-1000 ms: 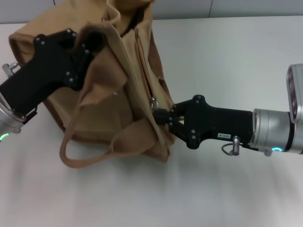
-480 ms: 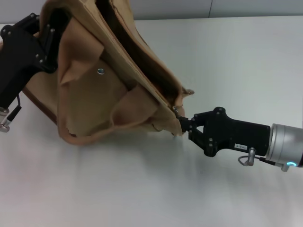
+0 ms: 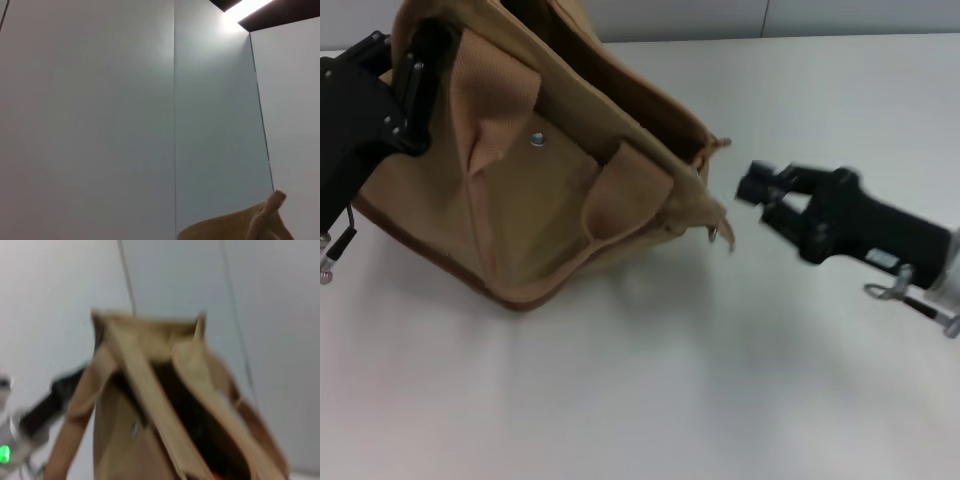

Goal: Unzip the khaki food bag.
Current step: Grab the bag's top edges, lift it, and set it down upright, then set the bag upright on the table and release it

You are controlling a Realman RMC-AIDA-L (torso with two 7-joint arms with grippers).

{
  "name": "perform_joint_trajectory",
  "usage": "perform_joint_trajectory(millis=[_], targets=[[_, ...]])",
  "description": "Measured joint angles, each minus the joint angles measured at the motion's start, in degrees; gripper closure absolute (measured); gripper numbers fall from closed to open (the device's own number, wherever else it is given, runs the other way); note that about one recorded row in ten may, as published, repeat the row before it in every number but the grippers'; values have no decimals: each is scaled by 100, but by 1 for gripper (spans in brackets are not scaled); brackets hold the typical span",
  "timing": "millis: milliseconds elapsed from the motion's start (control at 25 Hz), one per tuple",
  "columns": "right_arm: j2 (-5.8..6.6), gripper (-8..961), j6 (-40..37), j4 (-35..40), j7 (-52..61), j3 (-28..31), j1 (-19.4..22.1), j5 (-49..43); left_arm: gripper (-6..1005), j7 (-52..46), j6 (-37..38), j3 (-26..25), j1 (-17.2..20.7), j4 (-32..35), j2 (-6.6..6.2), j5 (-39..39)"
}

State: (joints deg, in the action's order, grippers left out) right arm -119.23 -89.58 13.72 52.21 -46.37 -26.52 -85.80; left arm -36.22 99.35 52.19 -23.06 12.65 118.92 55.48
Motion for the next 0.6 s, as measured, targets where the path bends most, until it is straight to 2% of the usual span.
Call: perform_joint_trajectory(millis=[40, 200, 320, 440, 600], targets=[[2, 936, -165, -3, 27, 107, 39, 5, 913, 0, -2, -10, 4, -1, 2, -4], [17, 770, -579, 8, 378, 147, 122, -61, 913, 1, -5, -50, 12, -35, 5, -8], [17, 649, -614, -43, 639, 68, 163, -194, 913, -45, -27, -62, -9, -82, 5, -9], [-11, 528, -374, -272, 672, 68, 198, -271, 913, -124, -86, -63, -26, -91, 2, -9], [-32, 379, 202, -833, 679, 77, -3, -274, 913, -141, -120, -63, -28, -91, 0, -10]])
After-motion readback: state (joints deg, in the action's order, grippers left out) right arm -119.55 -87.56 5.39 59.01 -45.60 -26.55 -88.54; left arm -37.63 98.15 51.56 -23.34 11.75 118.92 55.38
